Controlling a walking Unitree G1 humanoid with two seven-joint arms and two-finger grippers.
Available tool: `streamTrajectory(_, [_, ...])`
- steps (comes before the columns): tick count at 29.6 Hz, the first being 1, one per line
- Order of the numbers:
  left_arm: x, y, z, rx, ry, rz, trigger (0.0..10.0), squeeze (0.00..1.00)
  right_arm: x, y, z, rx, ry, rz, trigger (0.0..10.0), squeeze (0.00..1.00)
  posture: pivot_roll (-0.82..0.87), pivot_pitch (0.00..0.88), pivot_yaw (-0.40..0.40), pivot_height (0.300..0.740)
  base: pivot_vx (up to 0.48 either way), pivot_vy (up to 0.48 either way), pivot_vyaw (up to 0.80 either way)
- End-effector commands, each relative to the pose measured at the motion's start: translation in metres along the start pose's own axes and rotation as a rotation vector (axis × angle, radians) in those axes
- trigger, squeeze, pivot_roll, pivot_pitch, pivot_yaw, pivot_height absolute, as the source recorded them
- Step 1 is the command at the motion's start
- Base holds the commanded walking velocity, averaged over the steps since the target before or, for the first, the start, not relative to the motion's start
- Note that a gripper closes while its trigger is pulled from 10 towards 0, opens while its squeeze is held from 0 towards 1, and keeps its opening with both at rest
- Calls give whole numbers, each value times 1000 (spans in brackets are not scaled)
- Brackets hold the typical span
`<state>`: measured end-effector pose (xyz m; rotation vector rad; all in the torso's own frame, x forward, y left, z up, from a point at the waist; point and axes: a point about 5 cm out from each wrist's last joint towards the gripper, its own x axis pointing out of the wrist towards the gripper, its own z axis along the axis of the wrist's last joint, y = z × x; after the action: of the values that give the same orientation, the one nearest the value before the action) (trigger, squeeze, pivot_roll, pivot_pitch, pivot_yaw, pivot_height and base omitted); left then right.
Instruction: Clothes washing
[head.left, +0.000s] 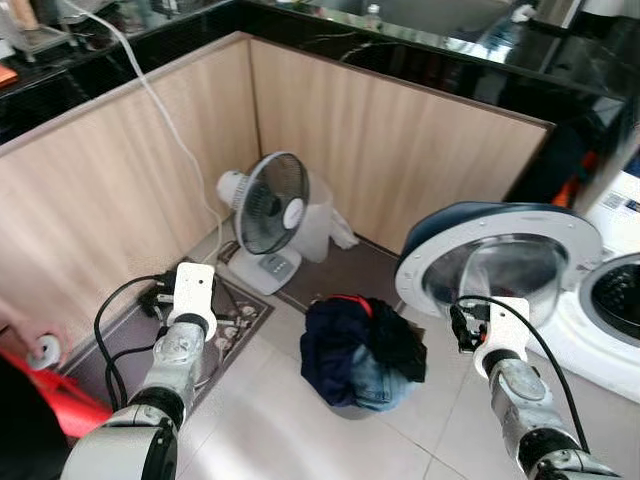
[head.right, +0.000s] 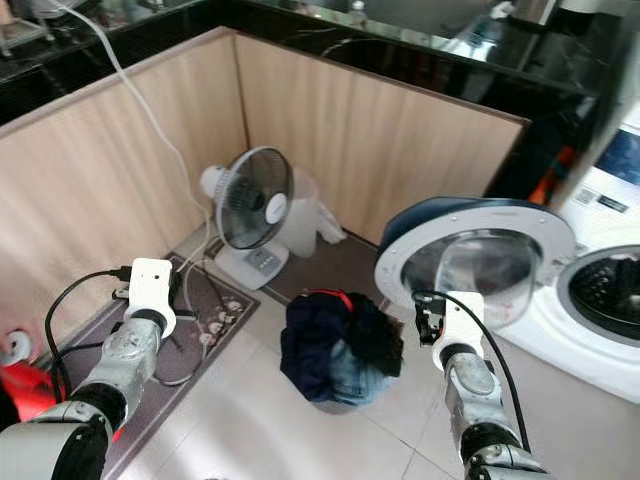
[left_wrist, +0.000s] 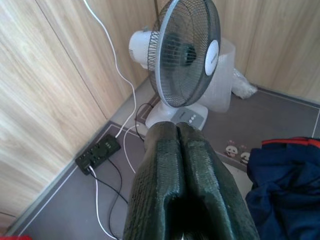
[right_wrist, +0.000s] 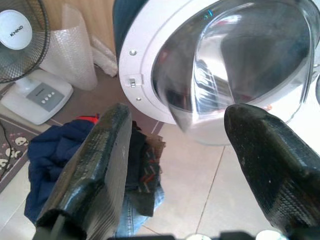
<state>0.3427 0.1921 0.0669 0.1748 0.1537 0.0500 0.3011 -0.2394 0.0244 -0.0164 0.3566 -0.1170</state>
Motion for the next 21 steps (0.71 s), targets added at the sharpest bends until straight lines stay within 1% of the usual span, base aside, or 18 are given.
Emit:
streamTrajectory(1, [-2,3,-6,22,29,4,10000,0,0,-2,-2,-12,18,-4,10000,0,36,85,-23,740,0,-480,0])
streamTrajectory(3, [-2,4,-6,8,30,7,10000,0,0,-2,-2,-13,18,-3,10000,0,36,85,-23,740,0,-480,0])
streamTrajectory(4, [-2,4,-6,2,28,9,10000,0,0,-2,-2,-13,18,-2,10000,0,36,85,-23,740,0,0,-800])
streamTrajectory(9, [-2,5,-6,15,27,10,10000,0,0,0,-2,-13,18,1,10000,0,38,76,-22,740,0,0,0])
streamTrajectory(11, [-2,5,-6,17,27,10,10000,0,0,1,-1,-13,17,3,10000,0,38,71,-21,740,0,0,-800])
streamTrajectory(17, [-3,5,-7,38,33,6,10000,0,0,1,-2,-13,17,3,10000,0,35,67,-19,740,0,0,0])
streamTrajectory(20, [-3,5,-7,29,32,9,10000,0,0,1,-2,-14,18,3,10000,0,34,69,-19,740,0,-480,0])
streamTrajectory(21, [-3,4,-8,21,32,8,10000,0,0,1,-2,-14,18,3,10000,0,33,67,-19,740,0,0,0])
